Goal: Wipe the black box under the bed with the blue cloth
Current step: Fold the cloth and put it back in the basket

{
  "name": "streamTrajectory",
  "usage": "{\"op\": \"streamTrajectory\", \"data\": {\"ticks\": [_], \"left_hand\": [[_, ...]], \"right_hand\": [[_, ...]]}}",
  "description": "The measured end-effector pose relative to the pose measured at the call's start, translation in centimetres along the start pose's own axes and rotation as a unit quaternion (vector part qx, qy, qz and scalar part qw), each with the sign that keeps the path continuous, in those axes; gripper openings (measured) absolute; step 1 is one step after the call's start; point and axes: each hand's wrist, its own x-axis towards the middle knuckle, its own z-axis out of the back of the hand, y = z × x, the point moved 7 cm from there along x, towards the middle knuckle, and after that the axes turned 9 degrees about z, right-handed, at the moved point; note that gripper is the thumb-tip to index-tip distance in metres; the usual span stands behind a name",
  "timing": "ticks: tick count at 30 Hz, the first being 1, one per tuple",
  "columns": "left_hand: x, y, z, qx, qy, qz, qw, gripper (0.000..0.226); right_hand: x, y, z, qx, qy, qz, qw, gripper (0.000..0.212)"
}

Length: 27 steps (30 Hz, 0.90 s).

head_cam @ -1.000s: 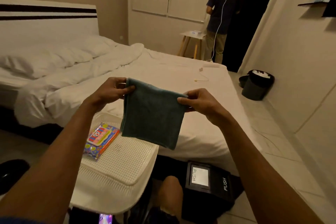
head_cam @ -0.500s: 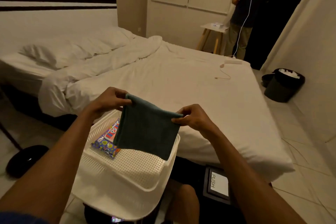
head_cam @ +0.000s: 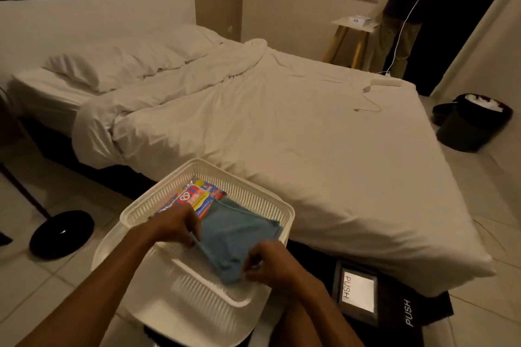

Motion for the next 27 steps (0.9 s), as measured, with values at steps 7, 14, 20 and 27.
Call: {"op": "streamTrajectory", "data": {"ticks": [7,14,20,27], "left_hand": [[-0.1,0.7,-1.8,0.127,0.057,0.090,0.986,0.030],[0.4,0.1,-2.6,0.177,0.101,0.122,0.971,0.032],[0.4,-4.9,-2.7,0.142,-0.110,-0.013,0.984,0.039],[0.2,-3.8,-7.8,0.288,-0.033,0.027,0.957,0.075]], "right_hand": [[0.8,1.2,-3.3,-0.086,0.064,-0.001,0.994,0.018],[0.6,1.0,-3.7,-0.043,0.076,-0.018,0.996,0.023],[-0.2,-0.1,-0.5,-0.219,-0.104,-0.020,0.970,0.040],[-2.7,-2.5,1.3,-0.150,-0.158,-0.042,0.975,0.106]]}}
